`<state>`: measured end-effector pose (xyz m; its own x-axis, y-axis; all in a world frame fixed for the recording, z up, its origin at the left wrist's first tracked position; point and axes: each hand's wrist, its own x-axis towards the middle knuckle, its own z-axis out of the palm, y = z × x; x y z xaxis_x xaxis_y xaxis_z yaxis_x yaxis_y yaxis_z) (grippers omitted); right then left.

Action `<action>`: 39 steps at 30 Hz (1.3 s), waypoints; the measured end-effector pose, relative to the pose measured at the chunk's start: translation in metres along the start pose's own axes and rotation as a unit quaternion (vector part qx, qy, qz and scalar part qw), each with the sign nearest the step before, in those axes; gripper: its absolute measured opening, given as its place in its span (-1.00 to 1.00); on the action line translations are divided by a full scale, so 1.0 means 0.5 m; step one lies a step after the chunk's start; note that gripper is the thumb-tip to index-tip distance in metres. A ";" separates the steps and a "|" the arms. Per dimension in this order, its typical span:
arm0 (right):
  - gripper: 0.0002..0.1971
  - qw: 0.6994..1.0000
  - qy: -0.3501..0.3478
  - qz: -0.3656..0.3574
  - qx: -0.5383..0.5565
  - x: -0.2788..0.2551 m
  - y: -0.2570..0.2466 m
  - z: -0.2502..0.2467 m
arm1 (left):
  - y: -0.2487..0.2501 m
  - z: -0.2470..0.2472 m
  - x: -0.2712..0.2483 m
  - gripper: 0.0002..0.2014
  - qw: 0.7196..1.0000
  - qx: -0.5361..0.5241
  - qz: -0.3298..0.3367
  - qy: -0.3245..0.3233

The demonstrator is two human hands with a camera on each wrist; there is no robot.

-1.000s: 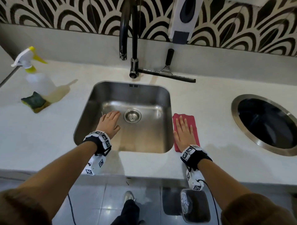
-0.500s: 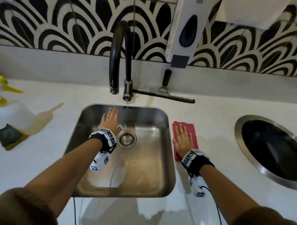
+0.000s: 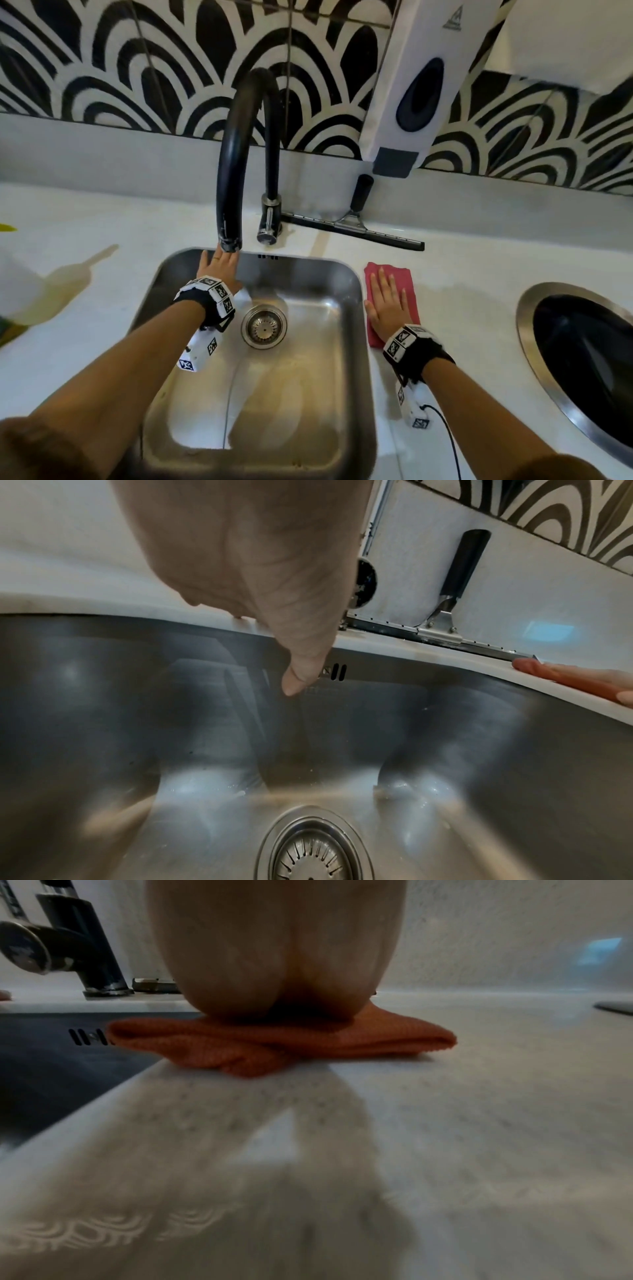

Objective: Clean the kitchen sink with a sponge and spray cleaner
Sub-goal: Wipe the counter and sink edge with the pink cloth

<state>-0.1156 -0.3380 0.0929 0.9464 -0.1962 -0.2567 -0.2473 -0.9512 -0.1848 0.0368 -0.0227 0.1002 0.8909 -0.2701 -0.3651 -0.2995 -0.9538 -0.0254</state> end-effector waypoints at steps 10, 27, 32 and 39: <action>-0.24 0.999 0.034 0.019 -0.018 0.096 -0.017 -0.011 | 0.019 0.023 0.006 -0.11 0.997 -0.068 -0.020 0.031; -0.55 0.890 0.182 0.075 0.411 0.174 -0.042 -0.039 | 0.002 0.024 0.017 -0.13 0.998 -0.067 -0.009 0.007; -0.48 0.975 0.100 0.053 0.189 0.188 -0.057 -0.014 | 0.000 0.021 0.018 -0.13 0.997 -0.072 -0.012 -0.002; -0.45 0.978 0.102 0.017 0.183 0.199 -0.111 -0.009 | 0.013 0.028 0.008 -0.18 0.999 -0.040 -0.021 0.029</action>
<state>-0.0068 -0.3058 0.0821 0.9487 -0.3057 -0.0814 -0.3025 -0.8013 -0.5161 0.0335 -0.0279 0.0855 0.9208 -0.2352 -0.3110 -0.2356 -0.9711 0.0368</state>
